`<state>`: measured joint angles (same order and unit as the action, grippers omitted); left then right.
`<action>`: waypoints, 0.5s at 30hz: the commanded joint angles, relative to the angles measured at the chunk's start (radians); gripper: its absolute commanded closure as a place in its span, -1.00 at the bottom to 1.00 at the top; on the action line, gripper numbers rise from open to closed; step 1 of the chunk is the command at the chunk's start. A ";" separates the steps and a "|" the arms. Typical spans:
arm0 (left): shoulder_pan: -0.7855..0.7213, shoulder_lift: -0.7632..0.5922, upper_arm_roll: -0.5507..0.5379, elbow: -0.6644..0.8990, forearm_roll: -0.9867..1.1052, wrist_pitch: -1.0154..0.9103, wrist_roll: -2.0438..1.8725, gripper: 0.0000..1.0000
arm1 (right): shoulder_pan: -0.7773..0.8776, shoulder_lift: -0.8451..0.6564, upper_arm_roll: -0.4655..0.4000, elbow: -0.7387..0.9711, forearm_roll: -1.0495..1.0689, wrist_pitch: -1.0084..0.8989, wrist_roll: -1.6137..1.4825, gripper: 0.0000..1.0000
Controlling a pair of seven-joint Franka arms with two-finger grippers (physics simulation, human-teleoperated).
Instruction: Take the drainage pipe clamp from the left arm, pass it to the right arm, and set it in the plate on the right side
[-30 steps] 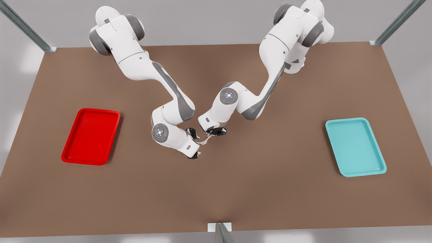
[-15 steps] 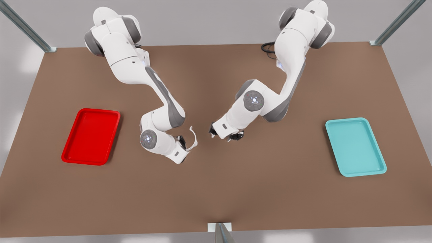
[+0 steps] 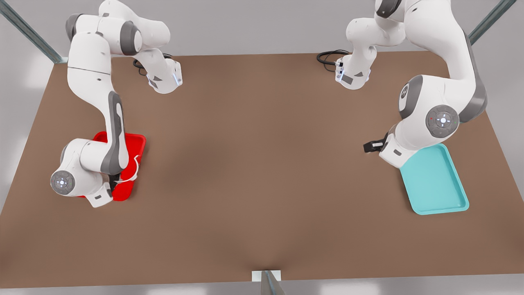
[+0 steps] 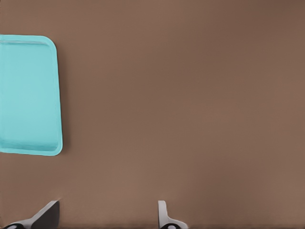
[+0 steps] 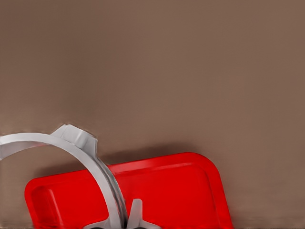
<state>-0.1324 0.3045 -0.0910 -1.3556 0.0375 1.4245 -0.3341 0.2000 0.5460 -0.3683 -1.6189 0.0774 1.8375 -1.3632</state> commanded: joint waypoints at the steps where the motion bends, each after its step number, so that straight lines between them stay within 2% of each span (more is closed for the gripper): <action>1: 0.000 -0.002 -0.001 0.001 0.012 -0.071 0.070 -1.00 | -0.033 0.005 -0.001 -0.016 -0.091 0.031 -0.068 0.57; 6: 0.000 -0.002 -0.001 0.001 0.009 -0.079 0.075 -1.00 | -0.129 0.014 0.000 -0.108 -0.117 0.221 -0.137 0.57; 9: 0.002 -0.002 -0.001 0.001 0.009 -0.081 0.075 -1.00 | -0.143 0.022 0.000 -0.138 -0.116 0.259 -0.135 0.57; 10: 0.002 -0.002 -0.001 0.001 0.009 -0.079 0.075 -1.00 | -0.149 0.025 0.000 -0.153 -0.100 0.264 -0.135 -0.87; 11: 0.002 -0.002 -0.001 0.001 0.009 -0.079 0.075 -1.00 | -0.160 0.025 0.002 -0.156 -0.096 0.269 -0.135 -1.00; 15: 0.002 -0.004 -0.001 0.001 0.010 -0.079 0.075 -1.00 | -0.163 0.023 0.003 -0.161 -0.087 0.267 -0.135 -1.00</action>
<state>-0.1305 0.3021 -0.0916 -1.3549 0.0461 1.3522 -0.2922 0.0379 0.5703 -0.3659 -1.7776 -0.0154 2.0667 -1.4359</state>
